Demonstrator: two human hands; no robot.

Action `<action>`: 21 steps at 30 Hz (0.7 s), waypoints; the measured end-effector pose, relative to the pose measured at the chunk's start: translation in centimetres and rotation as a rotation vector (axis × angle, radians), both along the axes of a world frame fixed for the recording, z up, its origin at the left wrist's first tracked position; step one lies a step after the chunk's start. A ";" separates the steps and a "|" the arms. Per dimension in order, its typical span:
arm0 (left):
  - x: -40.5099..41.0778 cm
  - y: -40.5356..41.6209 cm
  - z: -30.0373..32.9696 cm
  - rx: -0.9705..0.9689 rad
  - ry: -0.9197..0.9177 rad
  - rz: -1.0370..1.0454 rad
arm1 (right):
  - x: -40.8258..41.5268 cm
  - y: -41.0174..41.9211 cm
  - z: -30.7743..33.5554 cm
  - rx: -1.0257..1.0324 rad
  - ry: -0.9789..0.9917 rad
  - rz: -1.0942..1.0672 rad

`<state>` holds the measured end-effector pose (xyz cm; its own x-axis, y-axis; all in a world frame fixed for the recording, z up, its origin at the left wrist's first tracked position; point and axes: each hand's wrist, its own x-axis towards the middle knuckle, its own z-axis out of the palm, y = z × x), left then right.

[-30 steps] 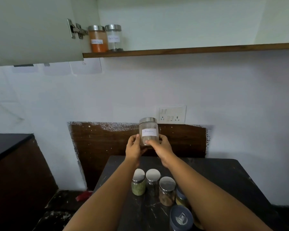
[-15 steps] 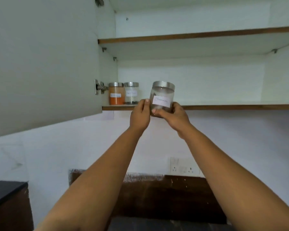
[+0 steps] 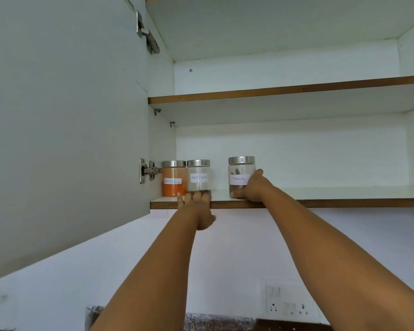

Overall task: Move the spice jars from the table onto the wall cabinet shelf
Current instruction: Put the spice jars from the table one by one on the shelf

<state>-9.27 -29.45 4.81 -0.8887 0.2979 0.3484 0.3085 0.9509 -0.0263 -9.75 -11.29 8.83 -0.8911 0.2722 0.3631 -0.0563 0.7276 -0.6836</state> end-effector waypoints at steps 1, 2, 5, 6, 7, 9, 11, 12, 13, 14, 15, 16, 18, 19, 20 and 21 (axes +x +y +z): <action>-0.1 0.0 -0.1 -0.001 0.006 0.007 | -0.9 -0.3 0.4 -0.006 -0.037 -0.007; -0.3 0.0 -0.3 0.009 0.011 0.010 | -1.6 -0.5 0.8 -0.007 -0.075 -0.017; -0.9 -0.2 -0.7 0.027 0.031 -0.008 | -3.5 -0.8 1.2 0.023 -0.148 -0.041; -1.1 -0.3 -0.7 0.030 0.035 -0.013 | -4.0 -0.9 1.1 0.036 -0.153 -0.039; -1.3 -0.3 -0.8 0.032 0.038 -0.017 | -4.6 -1.0 0.9 0.048 -0.152 -0.031; -1.4 -0.2 -1.1 0.025 0.048 -0.007 | -5.4 -1.3 0.6 0.059 -0.141 -0.006; -1.6 -0.1 -1.1 0.007 0.052 0.014 | -6.2 -1.5 0.3 0.076 -0.129 0.008; -1.8 0.0 -1.1 0.003 0.052 0.021 | -6.5 -1.5 0.1 0.091 -0.126 0.006; -1.9 0.0 -1.1 -0.002 0.054 0.025 | -6.8 -1.5 0.0 0.104 -0.131 0.001; -2.0 0.0 -1.1 -0.005 0.059 0.028 | -7.1 -1.4 -0.1 0.115 -0.139 -0.005; -2.0 0.0 -1.2 -0.006 0.066 0.030 | -7.3 -1.4 -0.2 0.124 -0.148 -0.008; -1.9 0.0 -1.3 -0.005 0.071 0.029 | -7.5 -1.3 -0.3 0.131 -0.156 -0.008; -1.7 0.0 -1.4 -0.001 0.076 0.027 | -7.7 -1.3 -0.3 0.146 -0.170 -0.002; -1.6 0.0 -1.3 -0.001 0.074 0.025 | -7.7 -1.3 -0.2 0.149 -0.171 0.002; -1.6 0.0 -1.2 -0.001 0.067 0.024 | -7.8 -1.3 -0.3 0.152 -0.170 0.005; -1.5 0.0 -1.1 -0.002 0.056 0.023 | -7.9 -1.4 -0.3 0.156 -0.173 0.005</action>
<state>-10.79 -29.49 3.69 -0.8744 0.2786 0.3972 0.2848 0.9575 -0.0447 -17.70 -12.66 8.54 -0.9448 0.2202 0.2426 0.0479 0.8255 -0.5624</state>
